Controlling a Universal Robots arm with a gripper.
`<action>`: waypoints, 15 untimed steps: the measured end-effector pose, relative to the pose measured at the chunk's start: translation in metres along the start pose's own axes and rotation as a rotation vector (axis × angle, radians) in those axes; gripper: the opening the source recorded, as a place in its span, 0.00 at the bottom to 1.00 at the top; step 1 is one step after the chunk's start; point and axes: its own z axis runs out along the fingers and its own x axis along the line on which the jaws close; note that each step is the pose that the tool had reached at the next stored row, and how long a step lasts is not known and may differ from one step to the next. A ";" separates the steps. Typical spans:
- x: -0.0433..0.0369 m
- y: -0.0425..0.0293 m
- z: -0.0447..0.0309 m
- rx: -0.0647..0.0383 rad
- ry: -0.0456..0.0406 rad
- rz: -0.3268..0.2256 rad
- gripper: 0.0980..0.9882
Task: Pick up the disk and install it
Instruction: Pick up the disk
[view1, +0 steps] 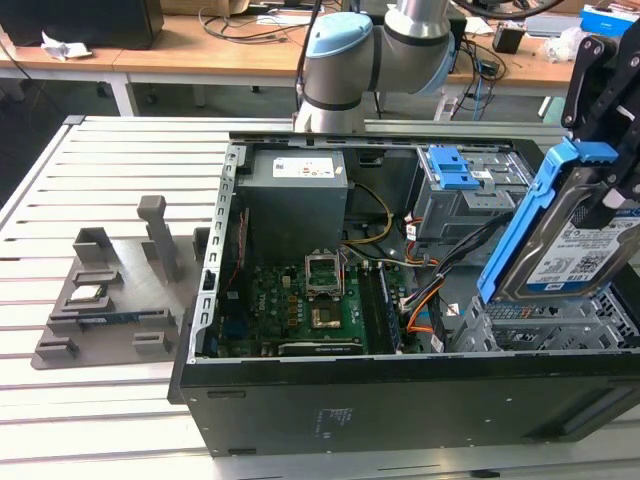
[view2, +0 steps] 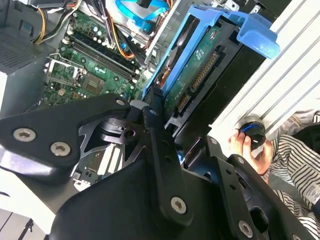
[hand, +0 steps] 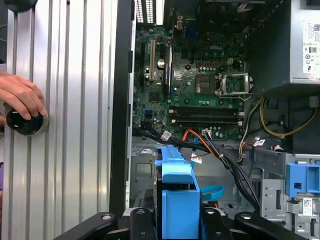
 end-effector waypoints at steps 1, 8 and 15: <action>0.0000 -0.0016 0.0025 0.000 0.0000 0.001 0.30; -0.0021 -0.0139 0.0133 -0.001 -0.0008 0.037 0.30; -0.0025 -0.0145 0.0133 -0.001 -0.0006 0.037 0.30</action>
